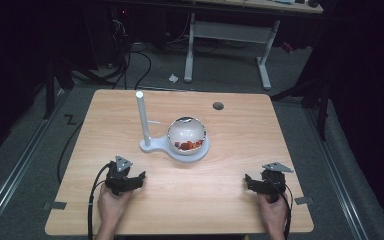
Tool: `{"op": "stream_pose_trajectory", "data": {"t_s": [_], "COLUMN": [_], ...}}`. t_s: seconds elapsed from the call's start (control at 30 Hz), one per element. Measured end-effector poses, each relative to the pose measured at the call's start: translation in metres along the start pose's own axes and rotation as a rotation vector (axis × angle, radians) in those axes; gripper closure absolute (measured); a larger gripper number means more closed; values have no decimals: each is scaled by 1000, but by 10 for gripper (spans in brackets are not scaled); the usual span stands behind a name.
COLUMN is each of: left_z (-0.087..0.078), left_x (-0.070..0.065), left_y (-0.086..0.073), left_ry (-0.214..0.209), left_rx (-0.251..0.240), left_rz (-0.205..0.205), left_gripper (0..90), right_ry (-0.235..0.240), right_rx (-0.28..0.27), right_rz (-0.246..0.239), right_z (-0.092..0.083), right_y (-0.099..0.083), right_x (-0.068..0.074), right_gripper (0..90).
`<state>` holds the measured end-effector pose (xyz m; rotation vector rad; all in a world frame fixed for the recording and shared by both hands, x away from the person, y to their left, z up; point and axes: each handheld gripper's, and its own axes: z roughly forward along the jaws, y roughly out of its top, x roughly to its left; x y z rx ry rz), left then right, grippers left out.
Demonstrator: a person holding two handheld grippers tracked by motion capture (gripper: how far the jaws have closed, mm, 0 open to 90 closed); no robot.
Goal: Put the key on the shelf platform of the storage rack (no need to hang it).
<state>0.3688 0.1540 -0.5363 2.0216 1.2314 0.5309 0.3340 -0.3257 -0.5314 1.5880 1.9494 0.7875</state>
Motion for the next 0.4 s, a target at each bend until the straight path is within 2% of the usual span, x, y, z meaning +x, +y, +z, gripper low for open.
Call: {"op": "stream_pose_trajectory", "data": {"t_s": [0.4], "left_z": [-1], "left_x": [-1], "left_y": [-1], "left_ry": [4], "left_rx": [-2], "left_rz": [-5], "left_gripper": [272], "right_ry": [-7], "right_rx": [0], "right_rz": [6], "right_z": [0], "right_y": [0], "right_x": [2], "right_gripper": [151]}}
